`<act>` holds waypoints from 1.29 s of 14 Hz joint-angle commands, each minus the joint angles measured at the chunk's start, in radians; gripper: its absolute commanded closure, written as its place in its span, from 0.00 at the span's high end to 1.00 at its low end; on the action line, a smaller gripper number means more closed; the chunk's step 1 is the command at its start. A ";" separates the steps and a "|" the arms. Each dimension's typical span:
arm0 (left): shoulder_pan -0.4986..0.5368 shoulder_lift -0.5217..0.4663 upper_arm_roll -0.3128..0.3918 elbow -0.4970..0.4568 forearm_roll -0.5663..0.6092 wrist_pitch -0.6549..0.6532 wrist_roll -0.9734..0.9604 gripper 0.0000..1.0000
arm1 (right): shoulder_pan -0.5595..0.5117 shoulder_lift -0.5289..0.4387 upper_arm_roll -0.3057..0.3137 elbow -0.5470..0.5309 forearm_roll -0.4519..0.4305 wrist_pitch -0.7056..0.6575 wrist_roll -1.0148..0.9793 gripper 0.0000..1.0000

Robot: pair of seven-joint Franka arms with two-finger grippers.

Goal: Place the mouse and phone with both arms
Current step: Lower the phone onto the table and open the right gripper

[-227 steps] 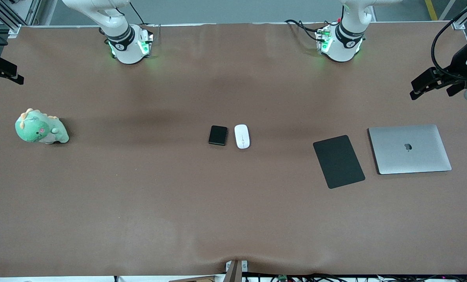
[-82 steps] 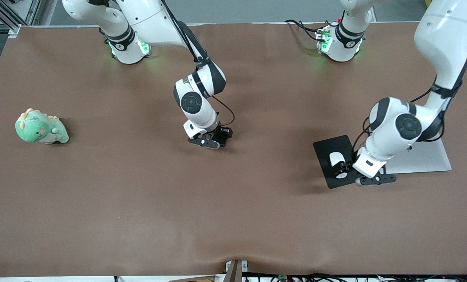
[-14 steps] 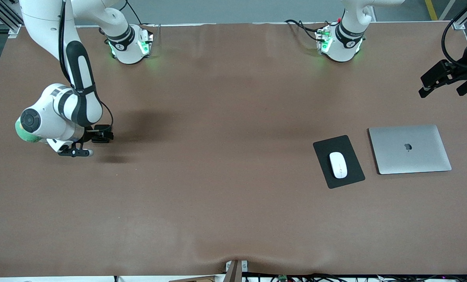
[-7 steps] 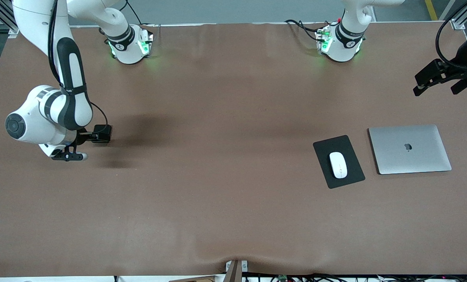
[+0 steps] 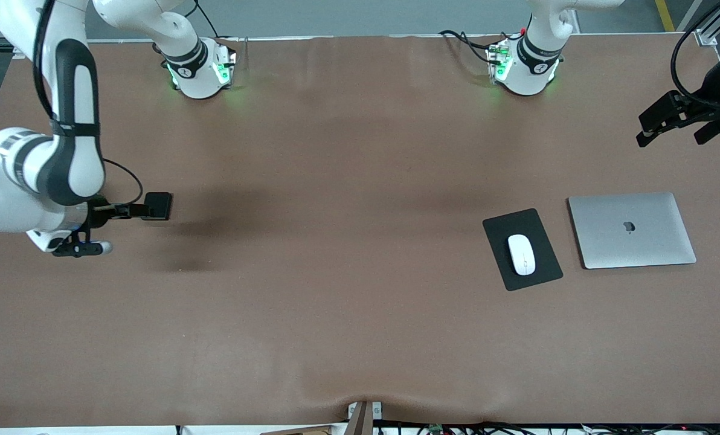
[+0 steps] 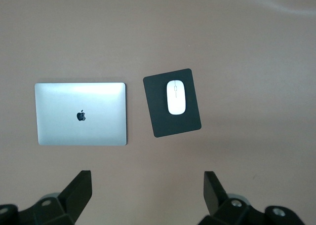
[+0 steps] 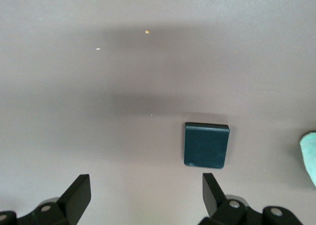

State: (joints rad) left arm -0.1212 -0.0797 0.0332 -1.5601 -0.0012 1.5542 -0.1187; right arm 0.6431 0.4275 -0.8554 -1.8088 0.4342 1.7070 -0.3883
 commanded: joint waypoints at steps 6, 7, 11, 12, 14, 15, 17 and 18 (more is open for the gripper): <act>-0.001 -0.008 0.002 -0.002 -0.014 -0.025 -0.026 1.00 | 0.009 0.007 -0.051 0.106 -0.022 -0.128 -0.006 1.00; -0.001 -0.008 0.002 -0.003 -0.014 -0.025 -0.029 1.00 | 0.007 0.005 -0.062 0.133 -0.022 -0.157 -0.006 1.00; -0.001 -0.011 -0.002 -0.006 -0.014 -0.052 -0.084 1.00 | 0.012 -0.003 -0.117 0.218 -0.022 -0.259 -0.006 1.00; -0.001 -0.011 -0.002 -0.006 -0.014 -0.055 -0.084 1.00 | 0.012 -0.021 -0.128 0.229 -0.022 -0.265 -0.006 1.00; 0.002 -0.011 -0.002 -0.003 -0.010 -0.057 -0.081 1.00 | 0.010 -0.084 -0.117 0.236 -0.020 -0.280 -0.020 1.00; 0.005 -0.012 -0.001 0.000 -0.008 -0.057 -0.076 1.00 | -0.006 -0.111 -0.096 0.262 -0.017 -0.294 -0.023 1.00; 0.008 -0.014 -0.001 0.003 -0.006 -0.062 -0.065 1.00 | -0.138 -0.141 0.058 0.310 -0.029 -0.313 -0.023 1.00; 0.008 -0.015 0.001 0.003 -0.005 -0.062 -0.064 1.00 | -0.193 -0.141 0.126 0.356 -0.058 -0.332 -0.023 1.00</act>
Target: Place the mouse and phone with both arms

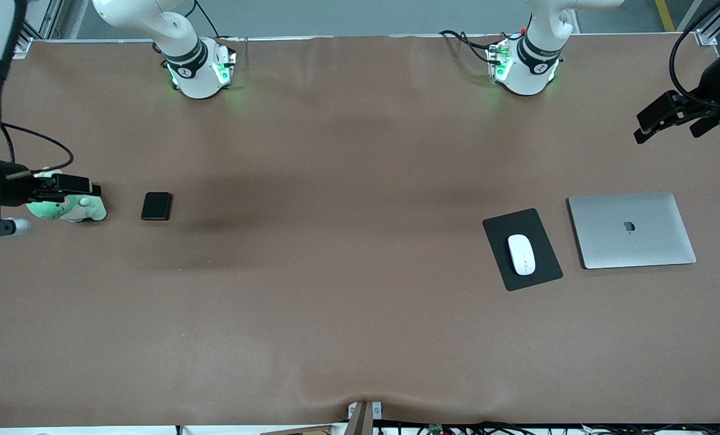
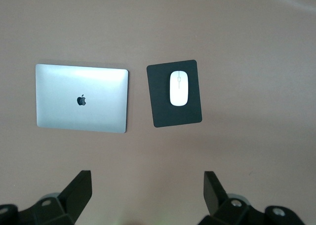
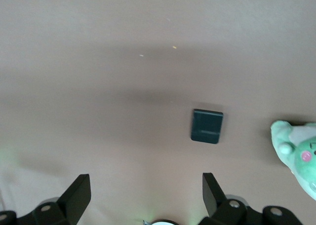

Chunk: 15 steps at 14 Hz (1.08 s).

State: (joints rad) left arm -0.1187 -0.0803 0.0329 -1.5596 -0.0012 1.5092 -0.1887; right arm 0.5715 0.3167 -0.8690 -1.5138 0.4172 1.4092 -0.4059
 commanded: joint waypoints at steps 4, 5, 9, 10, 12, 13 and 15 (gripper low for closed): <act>0.007 -0.022 -0.001 -0.004 -0.005 -0.023 0.009 1.00 | -0.293 -0.036 0.422 0.203 -0.219 -0.049 0.001 1.00; 0.007 -0.022 -0.001 -0.005 -0.005 -0.023 0.009 1.00 | -0.330 -0.057 0.488 0.219 -0.250 -0.052 0.004 1.00; 0.005 -0.029 -0.002 -0.005 -0.005 -0.024 0.011 1.00 | -0.426 -0.123 0.600 0.221 -0.242 -0.093 0.115 1.00; 0.004 -0.029 -0.002 -0.005 -0.005 -0.024 0.011 1.00 | -0.426 -0.146 0.614 0.216 -0.247 -0.102 0.187 1.00; 0.004 -0.029 -0.002 -0.002 -0.005 -0.027 0.011 1.00 | -0.420 -0.182 0.617 0.201 -0.247 -0.127 0.287 1.00; 0.001 -0.026 -0.002 0.003 -0.005 -0.027 0.009 1.00 | -0.418 -0.203 0.620 0.184 -0.247 -0.128 0.324 1.00; -0.007 -0.021 -0.004 0.006 -0.005 -0.023 0.003 1.00 | -0.459 -0.246 0.685 0.153 -0.258 -0.131 0.386 1.00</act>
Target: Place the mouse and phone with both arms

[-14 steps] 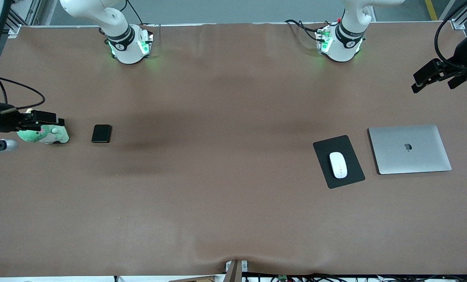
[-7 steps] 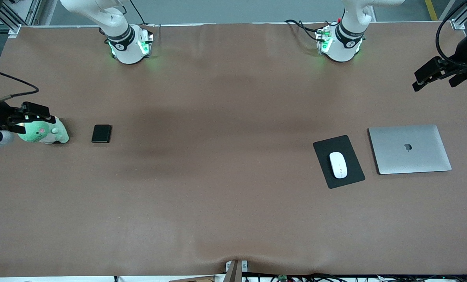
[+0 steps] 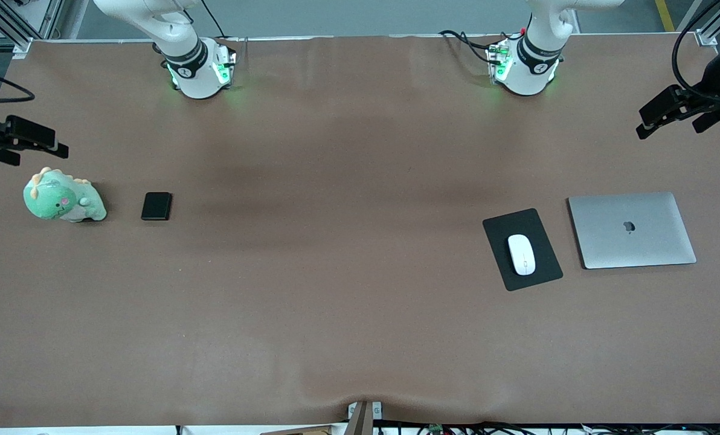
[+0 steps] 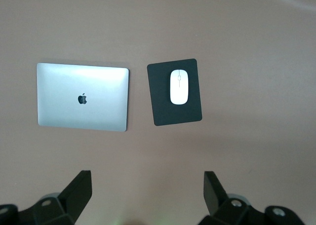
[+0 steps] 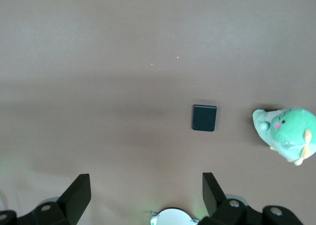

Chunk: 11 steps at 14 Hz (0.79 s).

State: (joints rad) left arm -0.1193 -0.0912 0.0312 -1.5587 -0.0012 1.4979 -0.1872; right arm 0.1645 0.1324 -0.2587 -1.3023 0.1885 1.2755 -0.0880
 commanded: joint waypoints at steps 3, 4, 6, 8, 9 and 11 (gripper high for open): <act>-0.006 -0.005 -0.028 0.009 -0.003 -0.007 -0.006 1.00 | -0.132 -0.115 0.153 -0.092 -0.041 -0.010 0.079 1.00; -0.006 -0.005 -0.028 0.011 -0.003 -0.008 -0.006 1.00 | -0.146 -0.119 0.154 -0.094 -0.041 -0.036 0.077 1.00; -0.008 -0.005 -0.033 0.011 -0.003 -0.008 -0.008 1.00 | -0.177 -0.135 0.177 -0.098 -0.050 -0.050 0.071 1.00; -0.006 -0.005 -0.036 0.012 -0.003 -0.008 -0.008 1.00 | -0.232 -0.140 0.232 -0.098 -0.060 -0.065 0.053 1.00; -0.008 -0.004 -0.036 0.012 -0.003 -0.007 -0.008 1.00 | -0.237 -0.143 0.295 -0.097 -0.155 -0.064 0.053 1.00; -0.008 -0.002 -0.037 0.012 -0.005 -0.007 -0.006 1.00 | -0.249 -0.134 0.393 -0.086 -0.337 -0.052 0.066 1.00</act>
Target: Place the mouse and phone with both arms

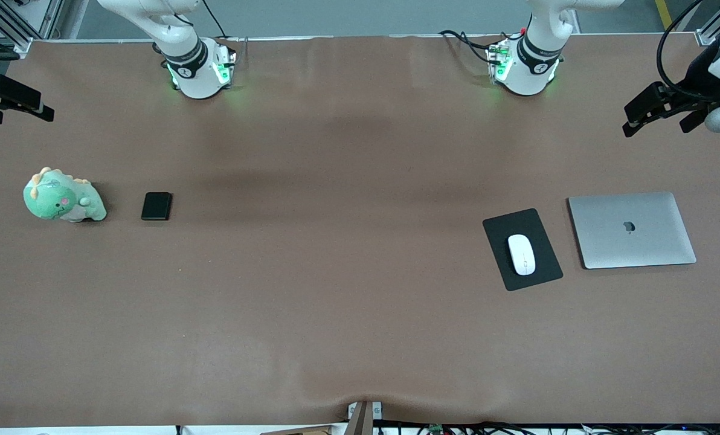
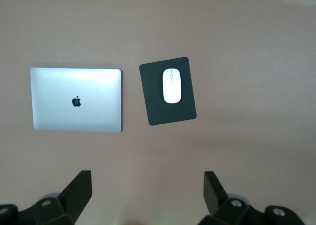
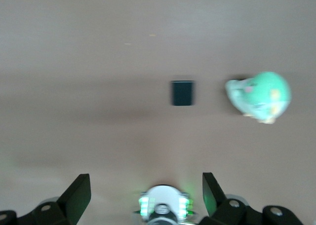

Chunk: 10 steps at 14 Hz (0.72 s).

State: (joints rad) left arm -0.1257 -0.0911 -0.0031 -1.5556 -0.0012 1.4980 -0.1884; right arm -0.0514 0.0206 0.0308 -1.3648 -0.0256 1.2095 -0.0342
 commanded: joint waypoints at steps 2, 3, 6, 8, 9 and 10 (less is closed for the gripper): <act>0.000 -0.002 -0.003 0.015 -0.005 -0.007 0.000 1.00 | -0.048 -0.016 0.104 -0.026 -0.103 0.038 0.014 1.00; -0.002 -0.001 -0.003 0.032 -0.005 -0.008 0.001 1.00 | -0.068 -0.017 0.100 -0.023 -0.038 0.036 0.014 1.00; -0.002 0.005 -0.003 0.051 -0.003 -0.010 0.001 1.00 | -0.067 -0.022 0.101 -0.004 0.026 0.041 0.014 1.00; -0.002 0.005 -0.003 0.052 -0.003 -0.010 0.003 1.00 | -0.061 -0.034 0.058 -0.007 0.082 0.036 0.014 1.00; 0.000 0.004 -0.003 0.052 -0.003 -0.010 0.003 1.00 | -0.048 -0.036 0.022 -0.013 0.113 0.032 0.014 1.00; -0.002 0.004 -0.003 0.052 -0.005 -0.010 0.003 1.00 | -0.018 -0.036 -0.015 -0.014 0.122 0.031 0.013 1.00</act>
State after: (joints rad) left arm -0.1265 -0.0911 -0.0043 -1.5226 -0.0012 1.4988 -0.1884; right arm -0.0969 0.0073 0.0763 -1.3645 0.0541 1.2445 -0.0164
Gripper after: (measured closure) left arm 0.000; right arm 0.000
